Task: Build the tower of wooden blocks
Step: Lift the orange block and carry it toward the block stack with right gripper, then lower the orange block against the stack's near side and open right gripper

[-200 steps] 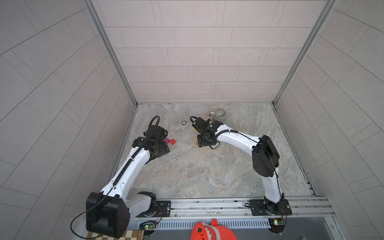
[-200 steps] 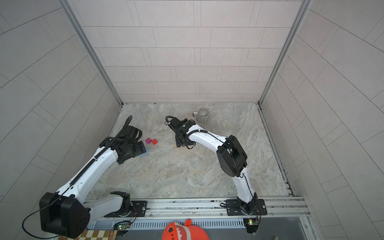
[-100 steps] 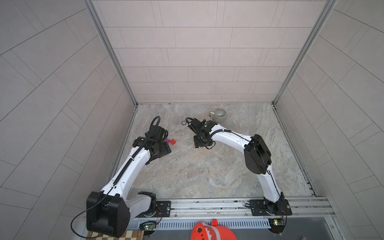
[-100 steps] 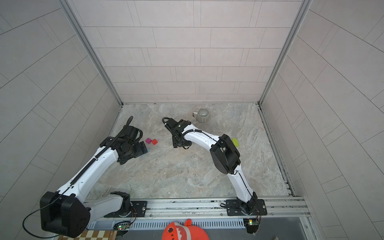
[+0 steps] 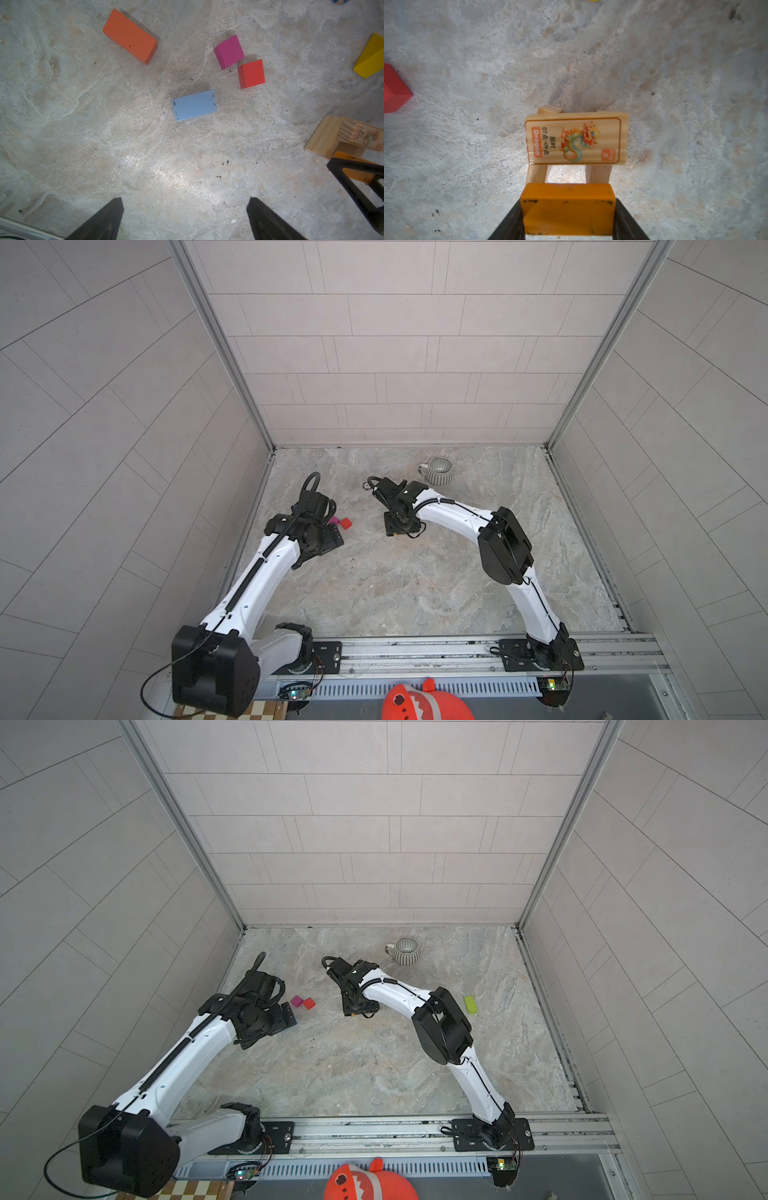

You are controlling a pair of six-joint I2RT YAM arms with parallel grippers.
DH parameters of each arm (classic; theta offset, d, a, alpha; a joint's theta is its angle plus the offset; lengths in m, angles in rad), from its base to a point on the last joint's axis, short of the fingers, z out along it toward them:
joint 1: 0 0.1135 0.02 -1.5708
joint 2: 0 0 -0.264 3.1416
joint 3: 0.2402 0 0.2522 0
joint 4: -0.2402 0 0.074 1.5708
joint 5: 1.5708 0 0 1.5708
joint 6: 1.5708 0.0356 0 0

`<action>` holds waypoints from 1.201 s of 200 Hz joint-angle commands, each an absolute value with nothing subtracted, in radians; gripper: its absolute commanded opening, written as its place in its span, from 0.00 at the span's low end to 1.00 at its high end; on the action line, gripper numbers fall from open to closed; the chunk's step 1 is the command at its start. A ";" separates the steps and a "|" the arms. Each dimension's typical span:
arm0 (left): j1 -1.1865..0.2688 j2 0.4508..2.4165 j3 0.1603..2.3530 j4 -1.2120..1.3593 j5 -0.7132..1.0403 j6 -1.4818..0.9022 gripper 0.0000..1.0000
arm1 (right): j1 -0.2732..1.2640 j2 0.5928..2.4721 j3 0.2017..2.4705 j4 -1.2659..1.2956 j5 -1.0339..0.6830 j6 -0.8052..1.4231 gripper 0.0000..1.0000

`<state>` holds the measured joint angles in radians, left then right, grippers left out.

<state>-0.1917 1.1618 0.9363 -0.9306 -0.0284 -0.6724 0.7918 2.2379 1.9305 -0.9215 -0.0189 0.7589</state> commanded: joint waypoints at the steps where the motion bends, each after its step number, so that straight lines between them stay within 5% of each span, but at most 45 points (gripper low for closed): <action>1: -0.186 1.146 0.929 -0.929 -0.025 -0.658 1.00 | 0.793 2.253 1.954 -0.946 -0.008 0.783 0.51; 148: -0.184 1.134 0.925 -0.922 -0.001 -0.653 1.00 | 0.786 2.284 1.987 -0.959 0.011 0.790 0.53; 240: -0.186 1.137 0.926 -0.918 0.003 -0.652 1.00 | 0.786 2.276 1.993 -0.962 0.023 0.786 0.64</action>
<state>-0.1917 1.1481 0.9356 -0.9127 0.0044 -0.6613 0.7860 2.2765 1.9675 -0.9321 -0.0086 0.7681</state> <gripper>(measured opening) 0.998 0.635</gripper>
